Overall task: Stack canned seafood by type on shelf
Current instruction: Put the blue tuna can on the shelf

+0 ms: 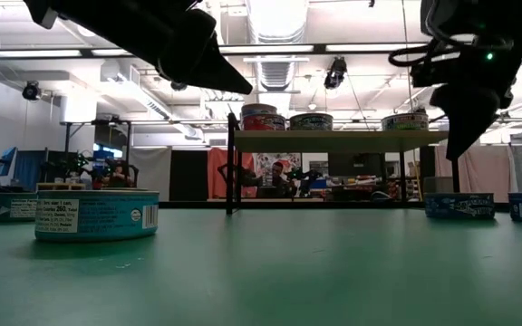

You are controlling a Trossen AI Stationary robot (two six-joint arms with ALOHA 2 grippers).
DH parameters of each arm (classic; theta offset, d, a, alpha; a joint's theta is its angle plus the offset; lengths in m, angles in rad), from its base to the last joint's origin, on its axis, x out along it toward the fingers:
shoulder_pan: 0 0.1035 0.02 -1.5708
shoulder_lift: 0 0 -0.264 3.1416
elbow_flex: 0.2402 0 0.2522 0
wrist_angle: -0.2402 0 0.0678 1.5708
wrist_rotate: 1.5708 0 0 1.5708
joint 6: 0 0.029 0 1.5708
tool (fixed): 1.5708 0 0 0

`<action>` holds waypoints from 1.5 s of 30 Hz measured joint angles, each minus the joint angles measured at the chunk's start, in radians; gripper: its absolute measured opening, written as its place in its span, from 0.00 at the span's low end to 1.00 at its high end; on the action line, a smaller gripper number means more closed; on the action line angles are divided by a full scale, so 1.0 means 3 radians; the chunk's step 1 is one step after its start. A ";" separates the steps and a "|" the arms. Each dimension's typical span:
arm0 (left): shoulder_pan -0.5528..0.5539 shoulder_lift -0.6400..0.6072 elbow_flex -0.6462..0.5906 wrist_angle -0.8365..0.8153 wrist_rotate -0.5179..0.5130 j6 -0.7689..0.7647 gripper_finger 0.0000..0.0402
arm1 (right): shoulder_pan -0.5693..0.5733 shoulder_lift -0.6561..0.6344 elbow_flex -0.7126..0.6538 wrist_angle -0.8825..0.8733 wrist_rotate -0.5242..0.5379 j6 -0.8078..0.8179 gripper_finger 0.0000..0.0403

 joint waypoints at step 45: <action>0.0000 0.0043 0.0000 0.0025 0.0116 -0.0103 0.58 | -0.0015 0.0736 -0.0076 0.0649 -0.0004 -0.0060 0.02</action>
